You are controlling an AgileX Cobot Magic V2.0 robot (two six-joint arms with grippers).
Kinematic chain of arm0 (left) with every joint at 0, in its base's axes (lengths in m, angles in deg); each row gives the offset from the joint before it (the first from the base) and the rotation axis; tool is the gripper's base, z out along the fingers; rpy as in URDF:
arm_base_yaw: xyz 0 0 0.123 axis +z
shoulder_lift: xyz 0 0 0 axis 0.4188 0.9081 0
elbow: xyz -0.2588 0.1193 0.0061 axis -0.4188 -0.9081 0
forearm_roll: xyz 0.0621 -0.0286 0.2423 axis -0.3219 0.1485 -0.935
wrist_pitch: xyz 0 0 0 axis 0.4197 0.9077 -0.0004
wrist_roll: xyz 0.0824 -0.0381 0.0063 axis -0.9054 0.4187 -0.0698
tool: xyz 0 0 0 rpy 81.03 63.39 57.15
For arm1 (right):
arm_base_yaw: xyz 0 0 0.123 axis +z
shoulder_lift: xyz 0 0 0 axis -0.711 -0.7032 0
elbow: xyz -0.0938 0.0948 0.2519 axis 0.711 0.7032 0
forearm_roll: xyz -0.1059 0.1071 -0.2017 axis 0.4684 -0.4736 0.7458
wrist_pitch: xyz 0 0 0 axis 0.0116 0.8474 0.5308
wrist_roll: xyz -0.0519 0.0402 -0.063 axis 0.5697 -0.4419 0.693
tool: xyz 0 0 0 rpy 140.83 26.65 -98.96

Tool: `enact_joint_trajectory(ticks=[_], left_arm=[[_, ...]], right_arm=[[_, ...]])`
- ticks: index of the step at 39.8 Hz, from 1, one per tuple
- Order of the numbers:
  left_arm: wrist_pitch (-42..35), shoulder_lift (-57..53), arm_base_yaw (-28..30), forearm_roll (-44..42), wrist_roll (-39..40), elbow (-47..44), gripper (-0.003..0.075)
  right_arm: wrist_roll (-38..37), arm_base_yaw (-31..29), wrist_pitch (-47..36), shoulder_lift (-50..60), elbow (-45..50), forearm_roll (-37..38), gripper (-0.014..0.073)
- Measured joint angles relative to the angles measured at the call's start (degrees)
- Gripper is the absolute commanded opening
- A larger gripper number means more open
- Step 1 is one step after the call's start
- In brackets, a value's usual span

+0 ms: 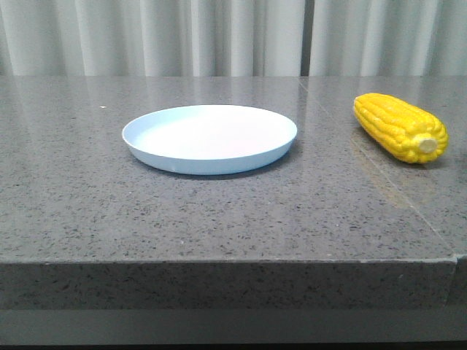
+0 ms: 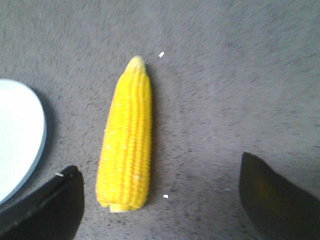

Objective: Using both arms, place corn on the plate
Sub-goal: 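Lower the right gripper over the yellow corn cob and close it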

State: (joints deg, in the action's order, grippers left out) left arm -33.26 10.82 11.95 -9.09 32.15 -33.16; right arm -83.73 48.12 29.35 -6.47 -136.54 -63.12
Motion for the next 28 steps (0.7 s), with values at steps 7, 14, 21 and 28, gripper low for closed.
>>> enact_joint_trajectory(ticks=[7,14,21,28], left_arm=[[0.0,0.0,0.0,0.0,0.0,0.0,-0.0020],[0.0,0.0,0.0,0.0,0.0,0.0,-0.0020],[0.0,0.0,0.0,0.0,0.0,0.0,-0.0020],[0.0,0.0,0.0,0.0,0.0,0.0,-0.0020]], right_arm=[[0.0,4.5,2.6,-11.3,-6.1,-0.2,0.0650],[-2.0,6.5,2.7,-21.4,-10.6,0.5,0.0650],[-3.2,6.5,1.2,-29.1,-12.2,0.8,0.0650],[-3.3,6.7,1.2,-31.8,-12.4,0.8,0.0524]])
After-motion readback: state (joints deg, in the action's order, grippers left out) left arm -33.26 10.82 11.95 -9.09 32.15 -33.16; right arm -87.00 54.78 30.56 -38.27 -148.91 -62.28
